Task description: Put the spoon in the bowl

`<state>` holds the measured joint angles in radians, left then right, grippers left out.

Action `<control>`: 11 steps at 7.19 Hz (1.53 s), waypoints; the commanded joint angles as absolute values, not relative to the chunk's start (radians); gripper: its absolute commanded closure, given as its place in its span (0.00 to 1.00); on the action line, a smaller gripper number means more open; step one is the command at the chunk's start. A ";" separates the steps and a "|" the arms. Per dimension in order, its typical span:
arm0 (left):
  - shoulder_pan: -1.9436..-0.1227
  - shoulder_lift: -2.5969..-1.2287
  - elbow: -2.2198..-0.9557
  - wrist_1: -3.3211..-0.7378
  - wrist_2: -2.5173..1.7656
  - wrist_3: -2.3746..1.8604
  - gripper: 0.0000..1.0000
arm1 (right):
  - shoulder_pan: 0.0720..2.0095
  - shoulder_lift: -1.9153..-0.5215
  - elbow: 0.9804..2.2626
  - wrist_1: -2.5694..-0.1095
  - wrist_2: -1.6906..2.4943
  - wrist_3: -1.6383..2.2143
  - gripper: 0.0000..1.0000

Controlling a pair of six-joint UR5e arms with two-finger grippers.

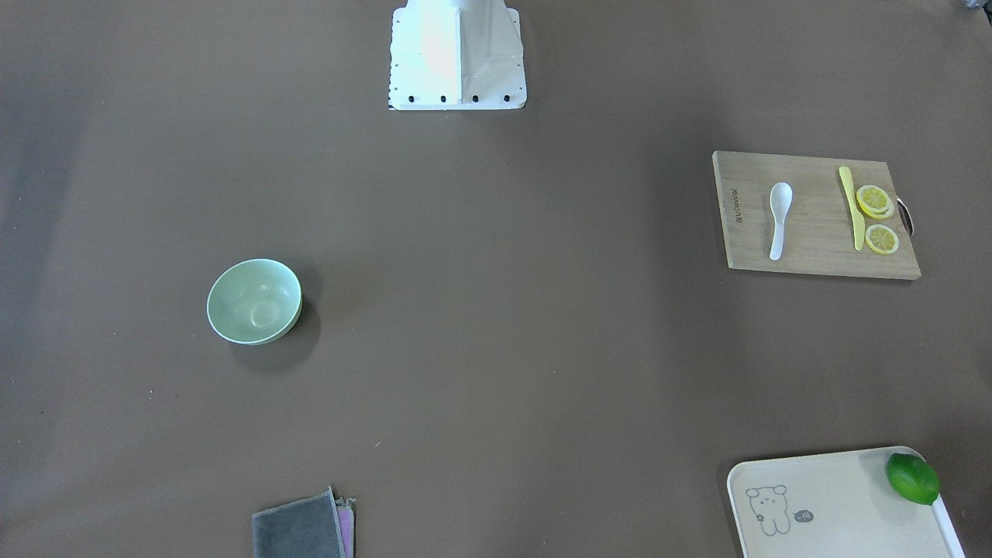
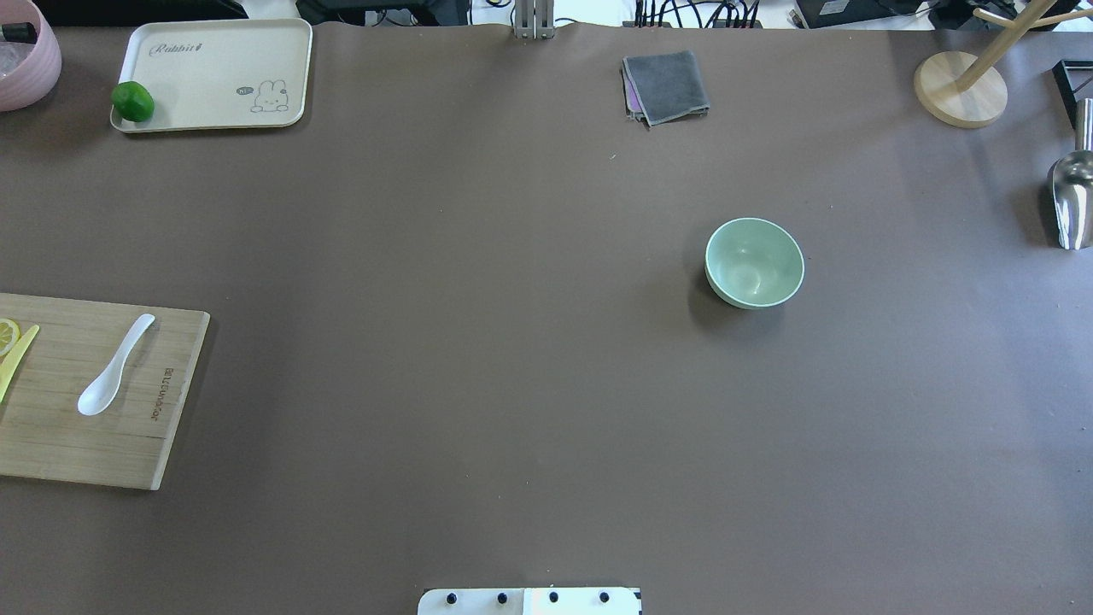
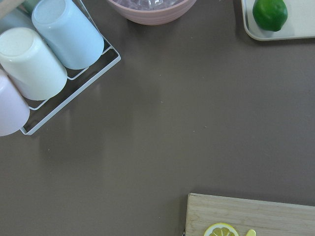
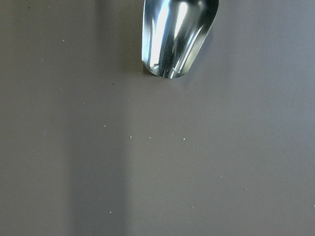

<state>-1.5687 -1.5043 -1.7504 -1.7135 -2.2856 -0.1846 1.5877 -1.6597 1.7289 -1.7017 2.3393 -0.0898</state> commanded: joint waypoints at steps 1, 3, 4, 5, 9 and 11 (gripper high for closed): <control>-1.569 -1.499 -1.750 -1.710 -2.286 -0.186 0.02 | 1.588 -1.658 1.729 -1.701 2.339 -0.091 0.00; -1.569 -1.499 -1.749 -1.712 -2.286 -0.187 0.02 | 1.588 -1.658 1.730 -1.701 2.339 -0.092 0.00; -1.569 -1.499 -1.749 -1.713 -2.286 -0.187 0.02 | 1.588 -1.658 1.732 -1.700 2.339 -0.092 0.00; -1.569 -1.503 -1.750 -1.709 -2.286 -0.196 0.02 | 1.588 -1.657 1.733 -1.700 2.339 -0.091 0.00; -1.568 -1.517 -1.749 -1.707 -2.284 -0.196 0.02 | 1.588 -1.657 1.730 -1.700 2.338 -0.092 0.00; -1.566 -1.519 -1.750 -1.709 -2.284 -0.196 0.02 | 1.588 -1.652 1.730 -1.698 2.335 -0.092 0.00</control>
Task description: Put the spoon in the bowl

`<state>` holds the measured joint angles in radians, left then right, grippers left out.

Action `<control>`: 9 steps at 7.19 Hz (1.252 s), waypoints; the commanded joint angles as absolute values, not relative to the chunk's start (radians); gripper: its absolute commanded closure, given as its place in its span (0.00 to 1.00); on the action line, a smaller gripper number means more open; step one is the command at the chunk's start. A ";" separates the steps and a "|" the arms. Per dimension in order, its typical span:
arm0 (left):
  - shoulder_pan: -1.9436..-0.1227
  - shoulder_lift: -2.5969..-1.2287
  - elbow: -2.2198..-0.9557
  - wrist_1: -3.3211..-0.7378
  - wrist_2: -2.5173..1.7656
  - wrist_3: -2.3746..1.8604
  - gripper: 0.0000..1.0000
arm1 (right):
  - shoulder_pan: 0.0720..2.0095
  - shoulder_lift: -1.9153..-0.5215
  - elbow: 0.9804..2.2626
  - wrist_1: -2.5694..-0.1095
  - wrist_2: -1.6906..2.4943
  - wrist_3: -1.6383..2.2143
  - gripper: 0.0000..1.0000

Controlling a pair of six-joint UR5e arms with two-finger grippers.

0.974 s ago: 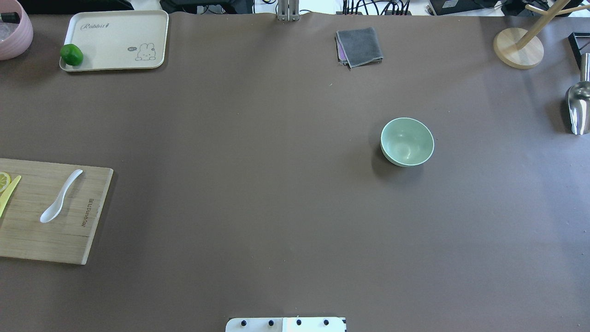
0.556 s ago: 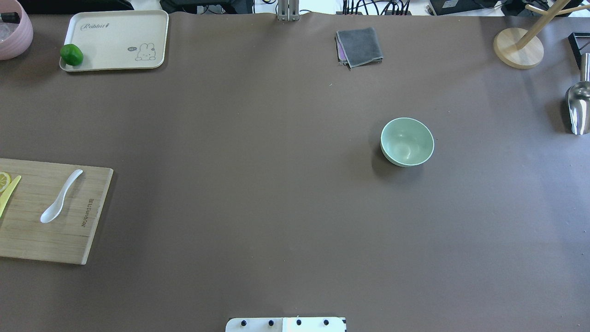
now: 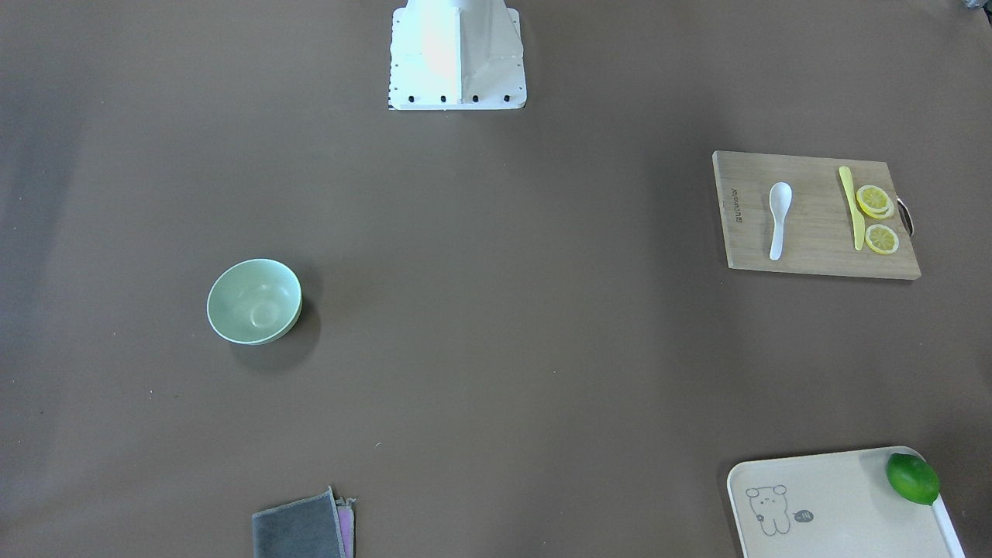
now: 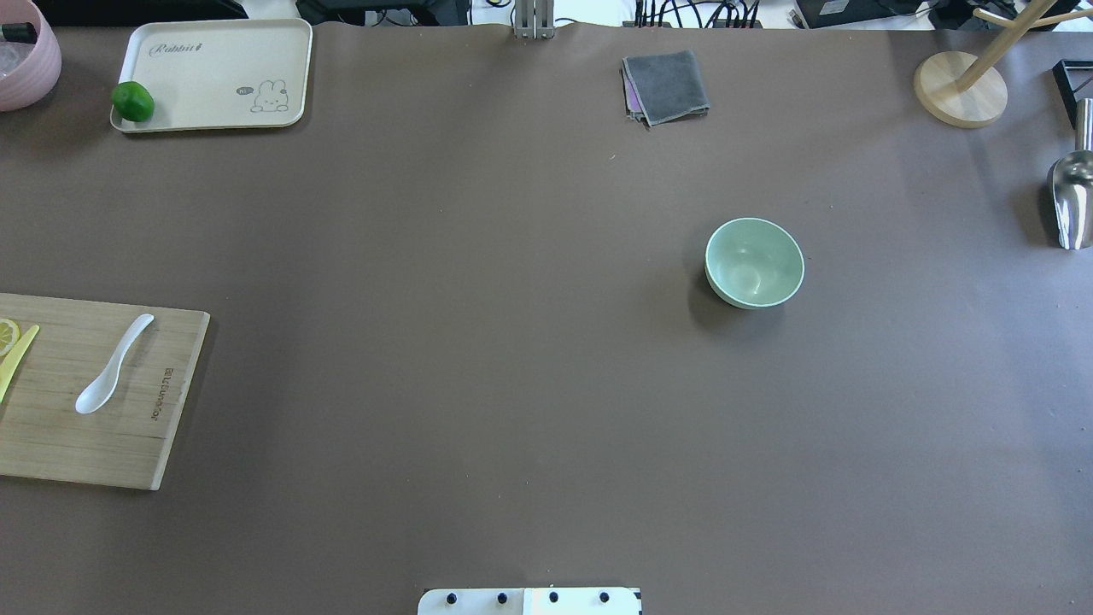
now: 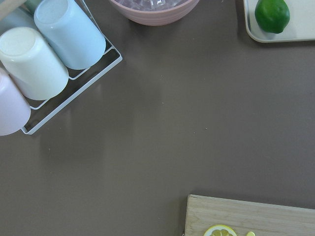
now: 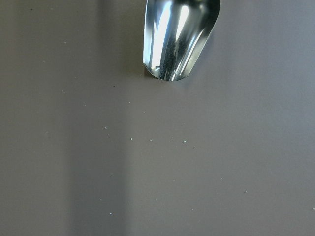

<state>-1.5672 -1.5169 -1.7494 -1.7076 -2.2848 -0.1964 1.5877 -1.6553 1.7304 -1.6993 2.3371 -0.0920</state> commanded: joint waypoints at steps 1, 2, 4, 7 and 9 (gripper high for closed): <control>-1.566 -1.520 -1.752 -1.710 -2.284 -0.196 0.02 | 1.588 -1.652 1.730 -1.700 2.336 -0.092 0.00; -1.566 -1.520 -1.753 -1.710 -2.283 -0.196 0.02 | 1.588 -1.652 1.730 -1.700 2.336 -0.092 0.00; -1.566 -1.519 -1.753 -1.712 -2.281 -0.198 0.02 | 1.588 -1.652 1.732 -1.700 2.336 -0.092 0.00; -1.565 -1.528 -1.775 -1.758 -2.287 -0.198 0.02 | 1.588 -1.652 1.746 -1.669 2.341 -0.091 0.00; -1.554 -1.551 -1.791 -1.811 -2.289 -0.196 0.02 | 1.580 -1.625 1.741 -1.655 2.345 -0.089 0.00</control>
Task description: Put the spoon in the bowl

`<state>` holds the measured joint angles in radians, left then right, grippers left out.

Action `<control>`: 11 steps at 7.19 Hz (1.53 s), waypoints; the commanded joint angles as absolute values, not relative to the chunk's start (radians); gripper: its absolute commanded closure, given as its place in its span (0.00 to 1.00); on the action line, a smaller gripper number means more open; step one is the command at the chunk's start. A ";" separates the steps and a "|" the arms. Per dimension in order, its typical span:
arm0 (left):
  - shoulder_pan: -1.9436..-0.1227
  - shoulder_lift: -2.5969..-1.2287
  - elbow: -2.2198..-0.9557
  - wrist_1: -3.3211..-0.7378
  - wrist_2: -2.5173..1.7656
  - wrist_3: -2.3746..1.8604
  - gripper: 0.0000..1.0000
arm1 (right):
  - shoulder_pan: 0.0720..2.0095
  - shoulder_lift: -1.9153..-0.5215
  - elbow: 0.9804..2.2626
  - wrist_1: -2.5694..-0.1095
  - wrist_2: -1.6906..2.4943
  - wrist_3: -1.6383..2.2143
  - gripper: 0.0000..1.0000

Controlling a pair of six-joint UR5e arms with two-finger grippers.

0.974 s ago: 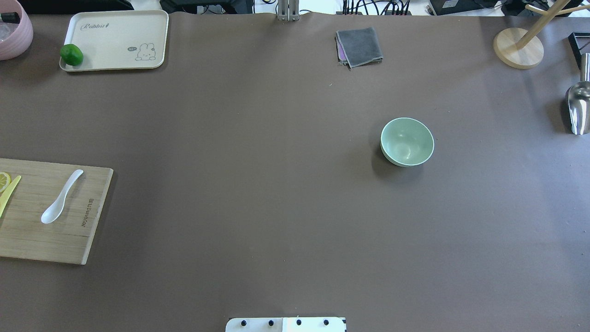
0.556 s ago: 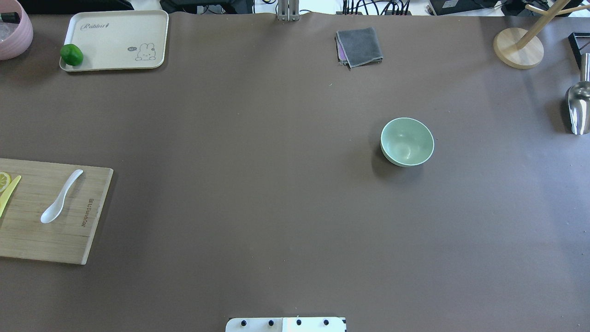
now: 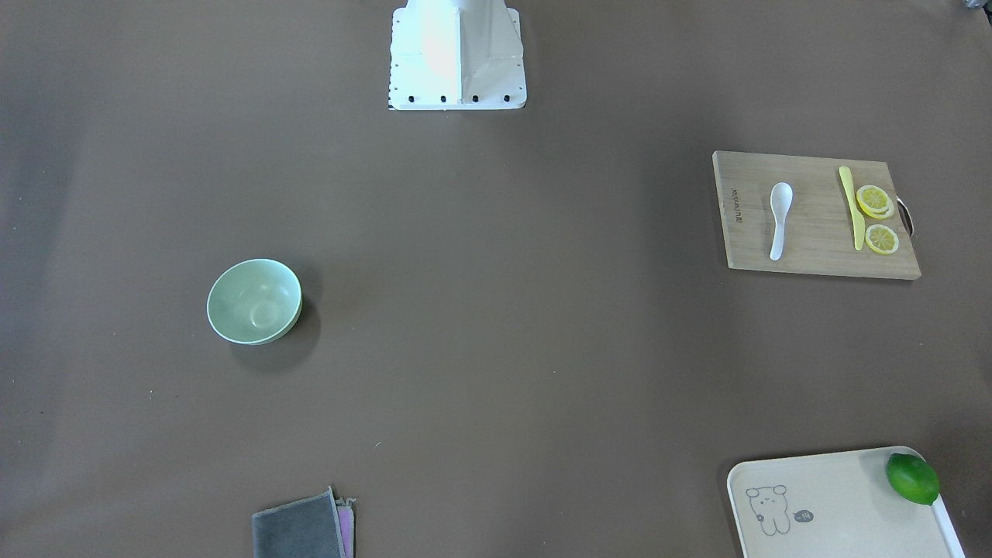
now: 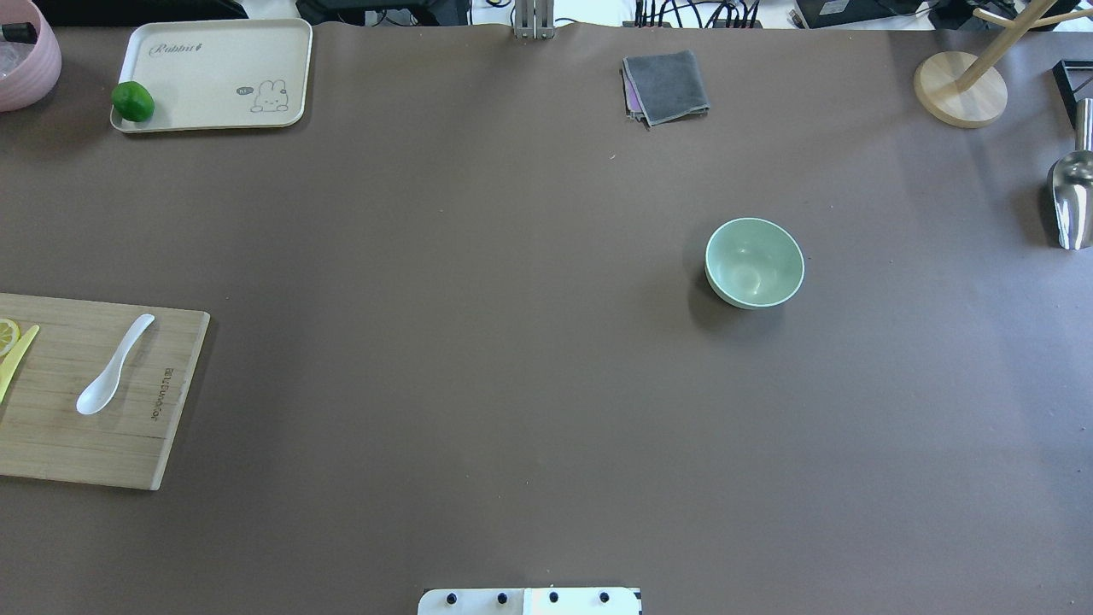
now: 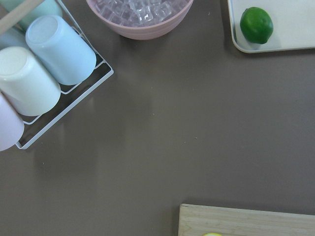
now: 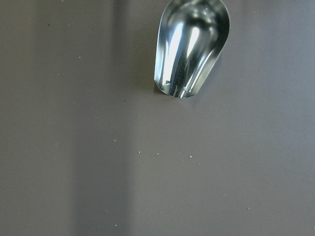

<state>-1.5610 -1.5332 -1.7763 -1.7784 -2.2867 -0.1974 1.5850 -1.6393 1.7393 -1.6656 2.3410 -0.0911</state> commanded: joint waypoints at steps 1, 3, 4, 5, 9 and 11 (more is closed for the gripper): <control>-1.554 -1.546 -1.790 -1.874 -2.296 -0.196 0.02 | 1.578 -1.624 1.733 -1.657 2.403 -0.089 0.00; -1.539 -1.552 -1.766 -1.908 -2.356 -0.193 0.02 | 1.569 -1.623 1.736 -1.622 2.506 -0.094 0.00; -1.519 -1.574 -1.775 -1.914 -2.379 -0.196 0.02 | 1.537 -1.628 1.735 -1.530 2.511 -0.087 0.00; -1.519 -1.595 -1.779 -1.913 -2.384 -0.202 0.02 | 1.505 -1.621 1.746 -1.482 2.513 -0.007 0.00; -1.508 -1.558 -1.738 -2.074 -2.376 -0.468 0.02 | 1.254 -1.517 1.744 -1.133 2.488 0.560 0.00; -1.500 -1.560 -1.738 -2.079 -2.381 -0.469 0.02 | 1.136 -1.516 1.750 -1.031 2.401 0.752 0.00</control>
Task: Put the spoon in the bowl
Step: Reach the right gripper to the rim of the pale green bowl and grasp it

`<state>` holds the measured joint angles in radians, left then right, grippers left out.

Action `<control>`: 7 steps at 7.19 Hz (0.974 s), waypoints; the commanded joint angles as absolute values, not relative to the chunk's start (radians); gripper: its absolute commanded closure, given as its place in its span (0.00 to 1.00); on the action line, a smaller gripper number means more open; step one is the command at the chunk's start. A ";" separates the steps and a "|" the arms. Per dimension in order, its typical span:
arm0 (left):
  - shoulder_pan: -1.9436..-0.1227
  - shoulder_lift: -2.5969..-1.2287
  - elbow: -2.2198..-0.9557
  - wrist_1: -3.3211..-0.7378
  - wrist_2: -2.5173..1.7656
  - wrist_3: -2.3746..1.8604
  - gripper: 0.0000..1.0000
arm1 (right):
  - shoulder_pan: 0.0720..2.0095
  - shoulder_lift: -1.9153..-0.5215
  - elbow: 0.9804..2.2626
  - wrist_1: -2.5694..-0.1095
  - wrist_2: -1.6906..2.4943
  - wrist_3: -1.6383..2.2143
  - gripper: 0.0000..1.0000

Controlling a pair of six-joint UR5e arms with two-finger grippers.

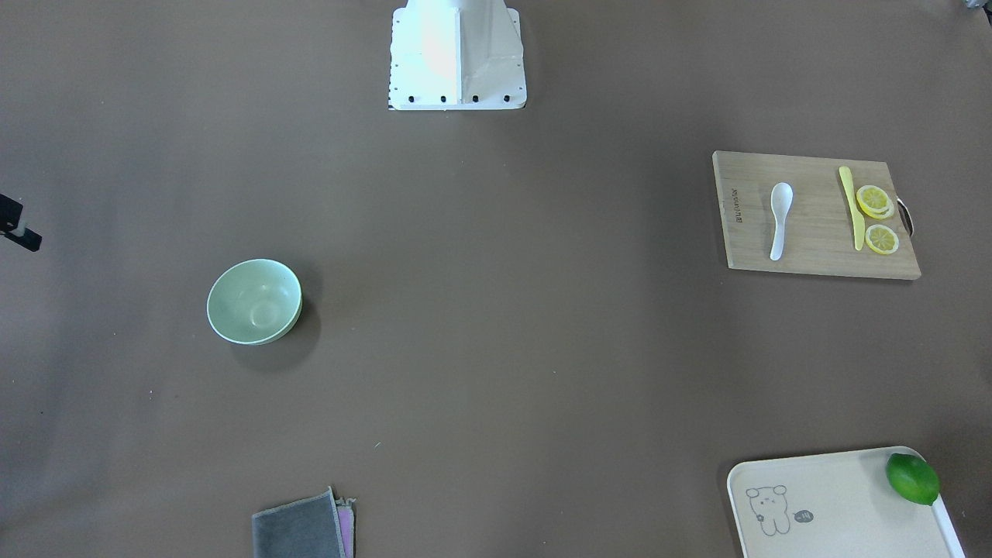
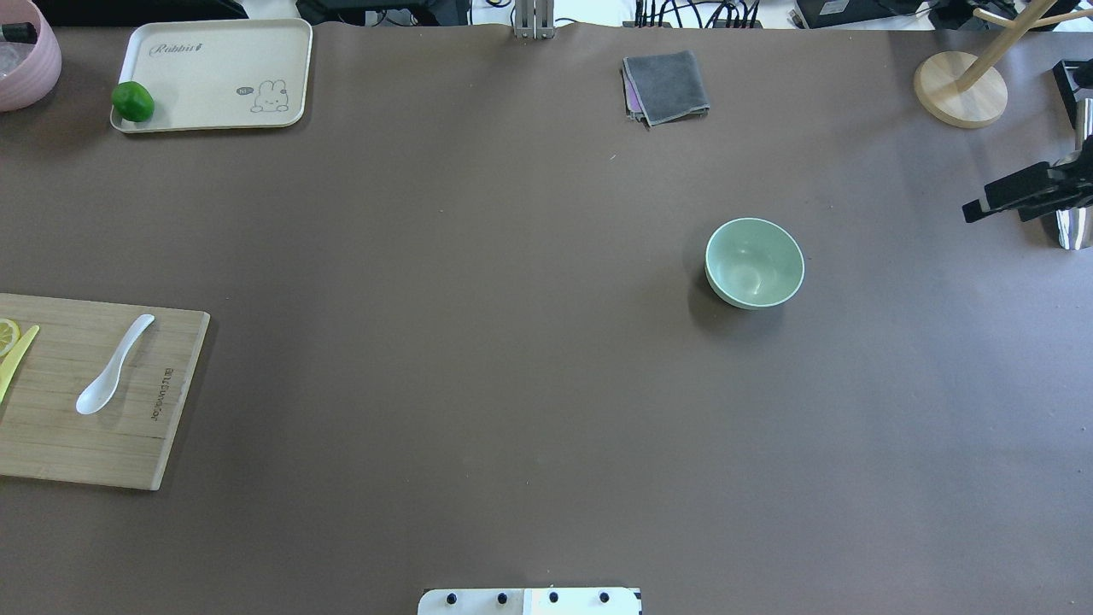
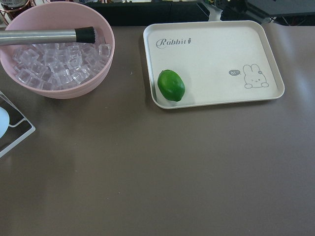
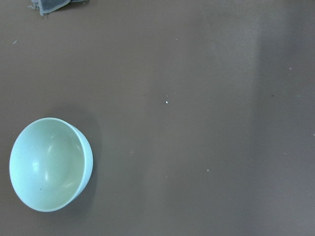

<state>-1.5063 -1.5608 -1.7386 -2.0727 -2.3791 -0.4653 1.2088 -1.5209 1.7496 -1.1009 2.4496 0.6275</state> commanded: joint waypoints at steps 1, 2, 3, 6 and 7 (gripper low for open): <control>-1.499 -1.562 -1.736 -2.079 -2.379 -0.468 0.02 | 1.077 -1.503 1.746 -1.014 2.363 0.808 0.00; -1.499 -1.562 -1.740 -2.082 -2.381 -0.466 0.02 | 1.030 -1.497 1.743 -1.014 2.324 0.821 0.00; -1.499 -1.562 -1.743 -2.082 -2.382 -0.466 0.02 | 1.005 -1.447 1.735 -1.014 2.321 0.881 0.00; -1.499 -1.571 -1.743 -2.082 -2.382 -0.466 0.02 | 0.882 -1.361 1.666 -1.012 2.171 0.988 0.00; -1.499 -1.572 -1.741 -2.082 -2.381 -0.466 0.02 | 0.877 -1.353 1.639 -1.012 2.171 0.988 0.00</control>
<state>-1.4987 -1.5686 -1.7431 -2.0821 -2.3819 -0.4663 0.8989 -1.3747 1.6739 -1.0129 2.1920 0.9820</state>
